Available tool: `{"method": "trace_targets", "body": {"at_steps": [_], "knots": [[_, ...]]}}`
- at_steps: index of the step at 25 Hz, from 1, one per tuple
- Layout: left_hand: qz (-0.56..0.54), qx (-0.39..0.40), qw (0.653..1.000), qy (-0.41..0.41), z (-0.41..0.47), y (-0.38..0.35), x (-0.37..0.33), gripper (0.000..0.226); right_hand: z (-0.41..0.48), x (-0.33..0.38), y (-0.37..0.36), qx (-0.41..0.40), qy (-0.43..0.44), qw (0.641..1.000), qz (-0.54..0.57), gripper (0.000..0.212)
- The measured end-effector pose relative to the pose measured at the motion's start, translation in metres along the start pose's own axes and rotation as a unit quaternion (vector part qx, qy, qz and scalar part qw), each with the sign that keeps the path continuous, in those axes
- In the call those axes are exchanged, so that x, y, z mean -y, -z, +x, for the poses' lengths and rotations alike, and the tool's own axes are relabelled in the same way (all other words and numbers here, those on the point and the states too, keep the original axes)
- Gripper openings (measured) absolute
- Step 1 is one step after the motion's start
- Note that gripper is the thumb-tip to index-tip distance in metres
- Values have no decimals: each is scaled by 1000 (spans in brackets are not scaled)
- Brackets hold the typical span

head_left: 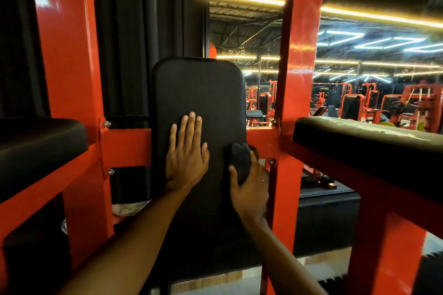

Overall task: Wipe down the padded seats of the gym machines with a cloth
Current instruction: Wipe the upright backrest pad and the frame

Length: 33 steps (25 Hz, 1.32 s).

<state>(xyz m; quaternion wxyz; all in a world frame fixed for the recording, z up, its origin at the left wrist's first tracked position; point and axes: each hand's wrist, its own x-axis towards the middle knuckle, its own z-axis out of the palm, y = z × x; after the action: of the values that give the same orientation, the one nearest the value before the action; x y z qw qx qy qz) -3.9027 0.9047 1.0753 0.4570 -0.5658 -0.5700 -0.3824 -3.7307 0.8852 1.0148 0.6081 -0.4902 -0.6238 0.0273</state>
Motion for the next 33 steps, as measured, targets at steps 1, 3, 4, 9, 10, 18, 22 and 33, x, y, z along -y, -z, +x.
{"method": "trace_targets", "body": {"at_steps": [1,3,4,9,10,18,22,33], "knots": [[0,-1,1000,1,0,1,-1,71,3,0,0,2,8,1000,-6,69],[-3,-4,1000,2,0,1,-2,71,31,16,-3,-3,19,1000,-9,64],[-4,-5,1000,1,-1,1,-1,71,51,30,-6,-16,17,1000,-19,63],[-8,-11,1000,-2,1,0,-1,70,109,65,-16,-59,12,992,-111,65],[-8,-10,1000,-3,2,0,0,70,103,60,-18,-66,20,992,-109,65],[-21,6,1000,-4,-2,3,0,67,29,8,-20,-21,10,998,-50,65],[-74,-6,996,39,-11,7,12,67,47,42,-31,-39,8,992,-124,68],[-133,-19,982,132,-96,8,26,60,9,-16,-20,57,346,896,-273,62]]}}
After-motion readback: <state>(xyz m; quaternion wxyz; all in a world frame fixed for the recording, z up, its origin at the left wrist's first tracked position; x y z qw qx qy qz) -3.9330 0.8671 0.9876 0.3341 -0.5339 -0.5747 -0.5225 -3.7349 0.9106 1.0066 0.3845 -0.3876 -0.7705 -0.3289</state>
